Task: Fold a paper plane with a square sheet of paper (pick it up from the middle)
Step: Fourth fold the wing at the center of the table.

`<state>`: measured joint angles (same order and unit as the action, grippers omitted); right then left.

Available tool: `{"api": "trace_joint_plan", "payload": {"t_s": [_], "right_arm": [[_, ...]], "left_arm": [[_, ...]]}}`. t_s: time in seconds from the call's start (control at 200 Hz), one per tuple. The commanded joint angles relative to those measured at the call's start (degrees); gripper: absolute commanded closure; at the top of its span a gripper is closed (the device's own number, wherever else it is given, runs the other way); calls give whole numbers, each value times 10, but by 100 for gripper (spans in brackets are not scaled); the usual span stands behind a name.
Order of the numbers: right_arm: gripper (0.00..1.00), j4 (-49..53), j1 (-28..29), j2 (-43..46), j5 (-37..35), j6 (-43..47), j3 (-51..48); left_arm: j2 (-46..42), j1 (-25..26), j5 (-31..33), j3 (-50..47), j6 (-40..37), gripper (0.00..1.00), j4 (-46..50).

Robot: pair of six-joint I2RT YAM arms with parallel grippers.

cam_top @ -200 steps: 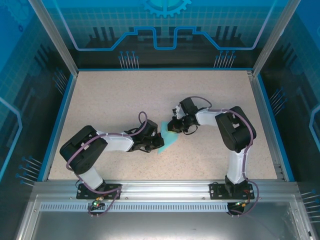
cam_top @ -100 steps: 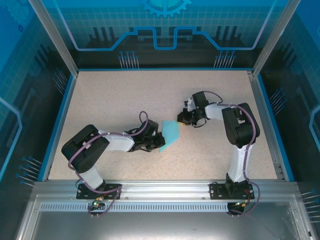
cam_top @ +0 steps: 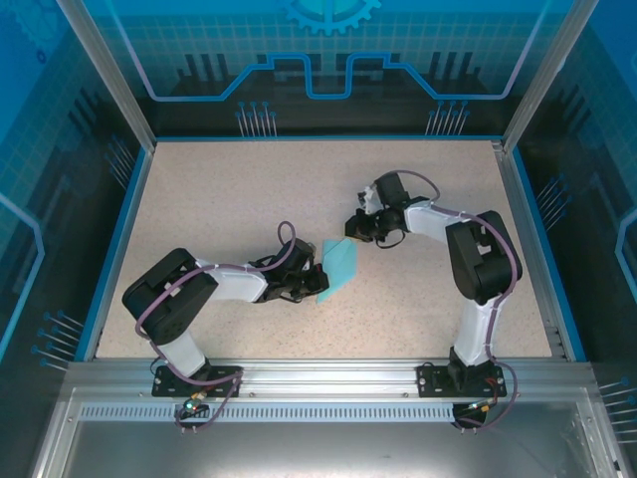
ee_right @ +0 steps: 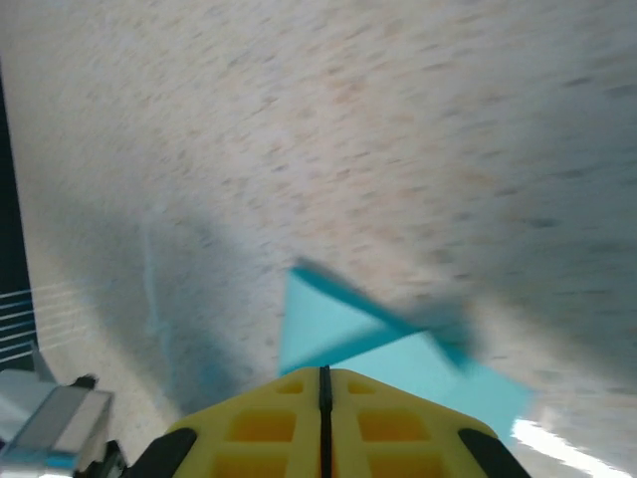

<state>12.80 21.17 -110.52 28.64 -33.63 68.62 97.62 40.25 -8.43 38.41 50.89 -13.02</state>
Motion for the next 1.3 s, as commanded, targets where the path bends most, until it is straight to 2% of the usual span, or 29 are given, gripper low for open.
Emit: {"api": "trace_joint_plan", "payload": {"t_s": [0.0, 0.23, 0.395, 0.545, 0.78, 0.905, 1.06, 1.295], "right_arm": [[92, -7, 18, -2, -10, -21, -24], [92, -39, 10, -48, -16, -28, -35], [92, -2, 4, -36, -109, -6, -28], [93, 8, -36, -65, -89, 2, -3], [92, 18, -75, -54, -37, 7, 14], [90, 40, -62, 4, -21, 11, 4], [88, 36, -18, 79, -33, -4, -40], [91, -21, 47, 69, 1, -59, -88]], "left_arm": [[63, 1, 38, -39, -17, 100, 139], [65, 1, 35, -43, -12, 100, 135], [74, 2, 40, -33, -36, 100, 165], [78, 3, 25, -39, -40, 100, 148], [85, 2, 18, -37, -39, 100, 144], [82, 3, 14, -31, -47, 100, 152], [74, 2, 10, -27, -49, 100, 153], [66, 2, 2, -22, -51, 100, 147]]}}
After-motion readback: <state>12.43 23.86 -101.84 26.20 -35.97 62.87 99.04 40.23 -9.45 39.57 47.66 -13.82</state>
